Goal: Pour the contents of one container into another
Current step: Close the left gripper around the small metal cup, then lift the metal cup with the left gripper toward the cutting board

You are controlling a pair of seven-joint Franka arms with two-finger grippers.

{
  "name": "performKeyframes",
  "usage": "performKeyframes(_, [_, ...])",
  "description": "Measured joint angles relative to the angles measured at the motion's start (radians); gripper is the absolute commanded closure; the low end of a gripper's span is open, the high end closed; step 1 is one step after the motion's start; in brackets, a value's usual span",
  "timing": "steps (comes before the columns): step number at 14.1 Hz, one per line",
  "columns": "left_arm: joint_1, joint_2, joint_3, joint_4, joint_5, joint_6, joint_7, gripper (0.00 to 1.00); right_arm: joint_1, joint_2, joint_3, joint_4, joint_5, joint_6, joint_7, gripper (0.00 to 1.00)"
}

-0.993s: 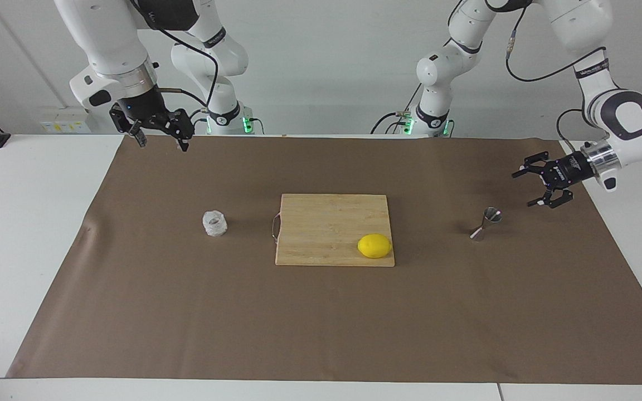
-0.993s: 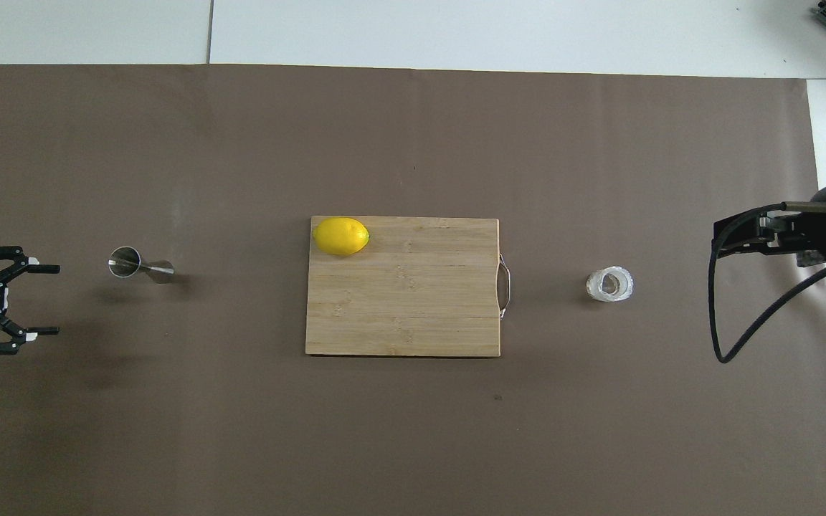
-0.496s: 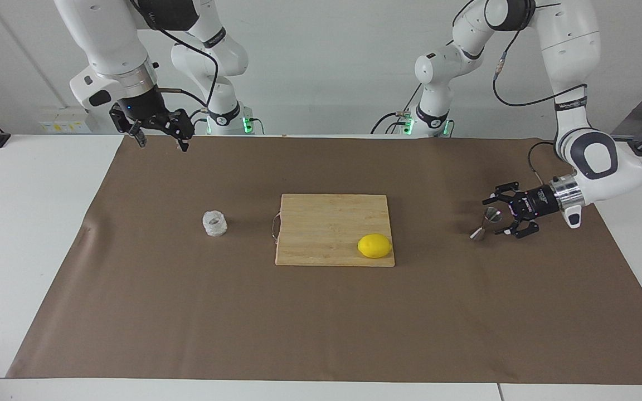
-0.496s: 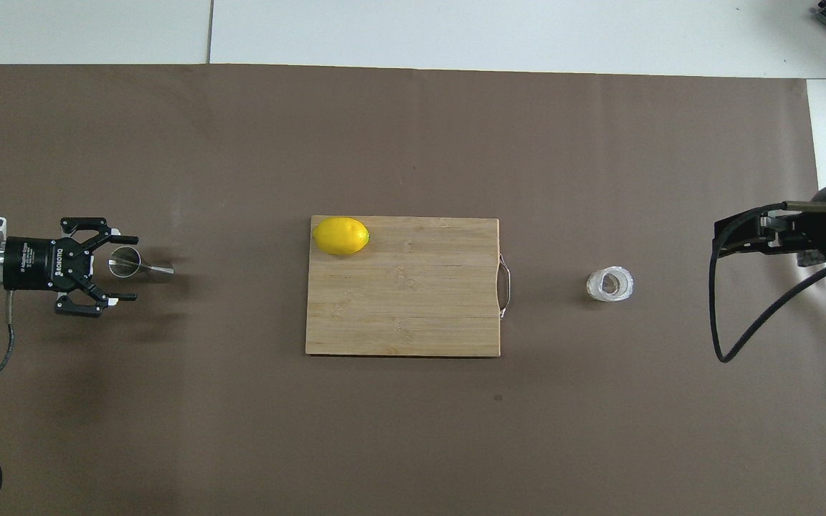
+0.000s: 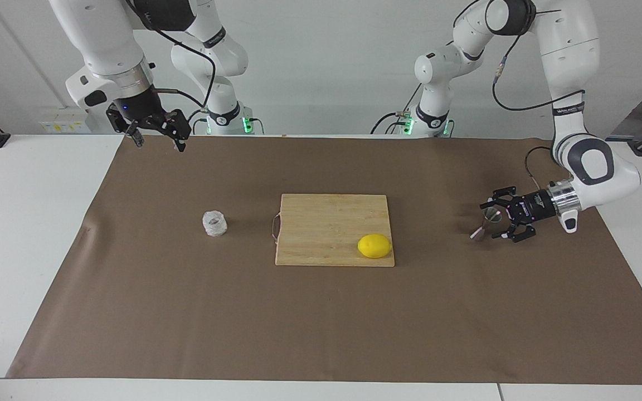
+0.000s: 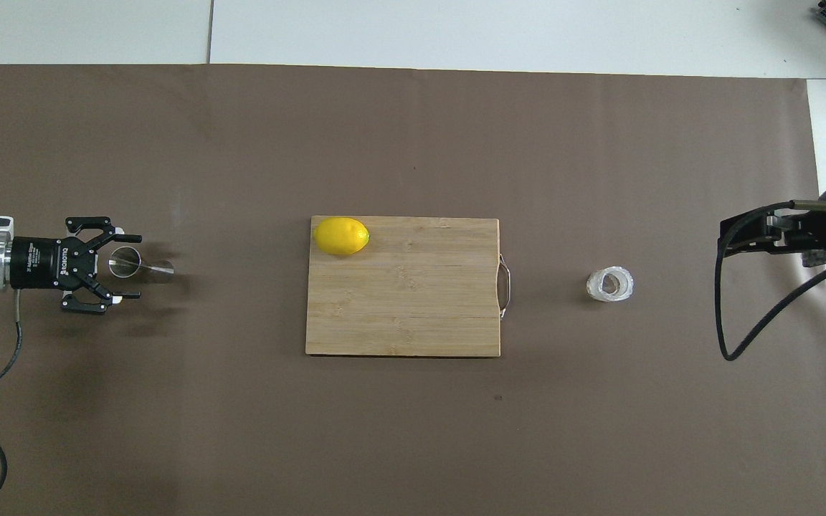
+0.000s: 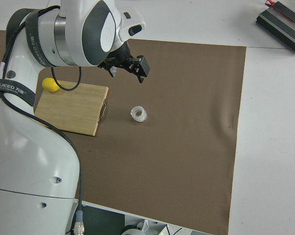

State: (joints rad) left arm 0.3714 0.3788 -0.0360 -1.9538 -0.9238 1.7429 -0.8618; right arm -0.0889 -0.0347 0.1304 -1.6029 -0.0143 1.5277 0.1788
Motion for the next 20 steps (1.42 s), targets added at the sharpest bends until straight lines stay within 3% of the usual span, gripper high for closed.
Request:
performKeyframes(10, [0.009,0.030,0.004,0.004,-0.052,-0.010,0.046,0.02,0.000,0.000,0.000,0.000,0.000,0.000,0.000,0.00])
performKeyframes(12, [0.013,0.030,0.004,0.007,-0.056,-0.017,0.053,0.12,0.000,0.000,0.000,0.000,0.000,0.000,0.000,0.00])
performKeyframes(15, [0.021,0.030,0.005,0.009,-0.058,-0.029,0.072,0.37,0.000,0.000,0.000,0.000,0.000,0.000,0.000,0.00])
performKeyframes(20, [0.028,0.031,0.005,0.009,-0.083,-0.054,0.088,0.38,0.000,0.000,0.000,0.000,0.000,0.000,0.000,0.00])
